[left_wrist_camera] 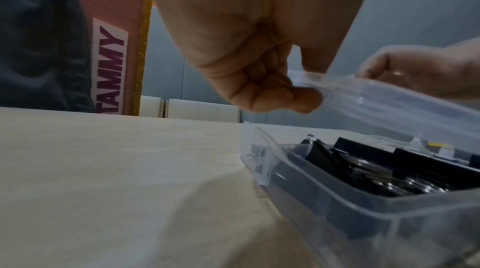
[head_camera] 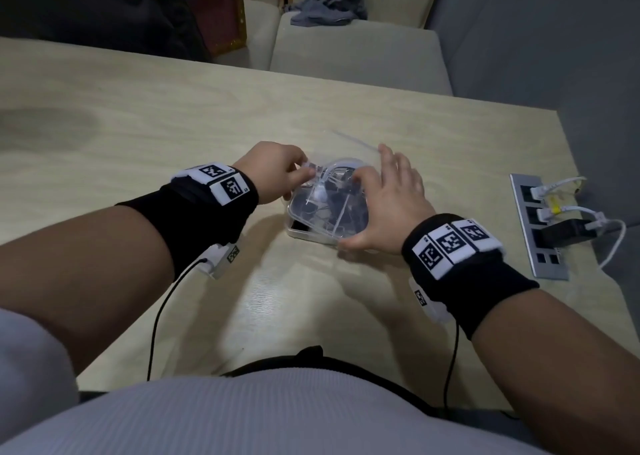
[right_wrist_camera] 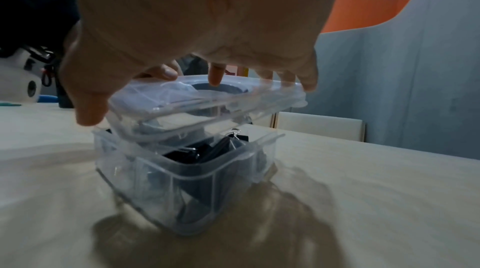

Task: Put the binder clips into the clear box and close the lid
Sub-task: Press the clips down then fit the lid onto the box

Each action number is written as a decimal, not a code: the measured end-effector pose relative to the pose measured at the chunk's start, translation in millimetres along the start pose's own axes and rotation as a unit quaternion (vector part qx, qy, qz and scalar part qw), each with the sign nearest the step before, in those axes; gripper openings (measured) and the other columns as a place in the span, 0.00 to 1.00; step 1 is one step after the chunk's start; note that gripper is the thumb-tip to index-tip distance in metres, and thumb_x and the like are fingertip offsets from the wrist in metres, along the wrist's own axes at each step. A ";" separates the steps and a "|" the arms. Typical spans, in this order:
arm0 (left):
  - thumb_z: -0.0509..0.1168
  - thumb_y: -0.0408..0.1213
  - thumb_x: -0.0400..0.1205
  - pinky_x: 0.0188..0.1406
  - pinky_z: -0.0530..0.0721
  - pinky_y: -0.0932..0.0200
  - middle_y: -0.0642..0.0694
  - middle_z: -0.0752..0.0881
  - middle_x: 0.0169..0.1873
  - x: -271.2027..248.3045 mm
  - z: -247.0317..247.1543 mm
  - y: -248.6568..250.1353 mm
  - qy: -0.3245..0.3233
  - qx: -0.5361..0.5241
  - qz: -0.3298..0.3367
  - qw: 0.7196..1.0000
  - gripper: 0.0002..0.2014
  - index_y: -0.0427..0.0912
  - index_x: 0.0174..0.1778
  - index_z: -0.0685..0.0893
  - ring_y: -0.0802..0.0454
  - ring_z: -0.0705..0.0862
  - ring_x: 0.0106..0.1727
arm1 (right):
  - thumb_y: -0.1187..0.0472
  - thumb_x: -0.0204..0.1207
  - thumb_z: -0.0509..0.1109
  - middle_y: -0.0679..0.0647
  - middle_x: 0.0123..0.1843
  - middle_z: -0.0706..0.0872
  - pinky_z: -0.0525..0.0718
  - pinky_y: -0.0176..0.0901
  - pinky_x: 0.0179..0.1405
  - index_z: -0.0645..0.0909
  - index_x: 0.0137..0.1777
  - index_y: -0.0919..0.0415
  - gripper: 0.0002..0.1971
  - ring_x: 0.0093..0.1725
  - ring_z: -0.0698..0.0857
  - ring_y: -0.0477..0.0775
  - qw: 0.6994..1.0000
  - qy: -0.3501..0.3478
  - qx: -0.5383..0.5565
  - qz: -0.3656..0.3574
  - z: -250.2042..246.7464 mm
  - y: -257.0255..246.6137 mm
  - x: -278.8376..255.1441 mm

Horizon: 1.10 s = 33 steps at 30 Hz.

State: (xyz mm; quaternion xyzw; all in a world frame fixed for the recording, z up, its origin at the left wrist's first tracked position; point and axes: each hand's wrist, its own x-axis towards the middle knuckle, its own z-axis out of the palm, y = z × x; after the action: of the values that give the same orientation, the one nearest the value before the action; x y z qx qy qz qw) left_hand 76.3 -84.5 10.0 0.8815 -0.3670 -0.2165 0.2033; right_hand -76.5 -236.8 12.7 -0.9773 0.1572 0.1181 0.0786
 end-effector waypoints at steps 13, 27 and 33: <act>0.63 0.44 0.83 0.34 0.81 0.59 0.46 0.91 0.28 0.2 10.7 -2.3 -0.026 0.024 -0.090 0.995 0.23 0.42 0.73 0.71 0.57 0.84 0.25 | 0.55 0.81 0.61 0.61 0.70 0.73 0.72 0.40 0.51 0.78 0.68 0.59 0.18 0.56 0.81 0.59 0.954 0.020 0.211 0.214 11.7 24.7 3.9; 0.67 0.34 0.77 0.34 0.83 0.56 0.42 0.92 0.31 7.3 5.1 17.1 -0.083 0.160 -0.111 0.977 0.08 0.34 0.36 0.88 0.43 0.91 0.37 | 0.56 0.80 0.63 0.60 0.62 0.76 0.74 0.43 0.47 0.82 0.56 0.56 0.10 0.44 0.78 0.58 0.942 0.051 0.234 0.236 19.9 26.6 14.0; 0.62 0.33 0.80 0.31 0.76 0.56 0.45 0.79 0.22 14.2 3.7 13.1 -0.063 0.179 -0.121 0.974 0.18 0.39 0.21 0.77 0.47 0.77 0.25 | 0.53 0.80 0.65 0.61 0.61 0.78 0.75 0.42 0.46 0.84 0.56 0.55 0.11 0.43 0.79 0.57 0.936 0.073 0.251 0.236 22.8 27.1 18.1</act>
State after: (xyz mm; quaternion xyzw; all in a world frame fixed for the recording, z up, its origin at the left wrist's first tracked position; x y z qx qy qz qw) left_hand 76.1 -104.1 10.5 0.9262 -0.3023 -0.2253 -0.0088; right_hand -73.3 -263.2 -17.0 -0.8665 0.4129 0.0180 0.2798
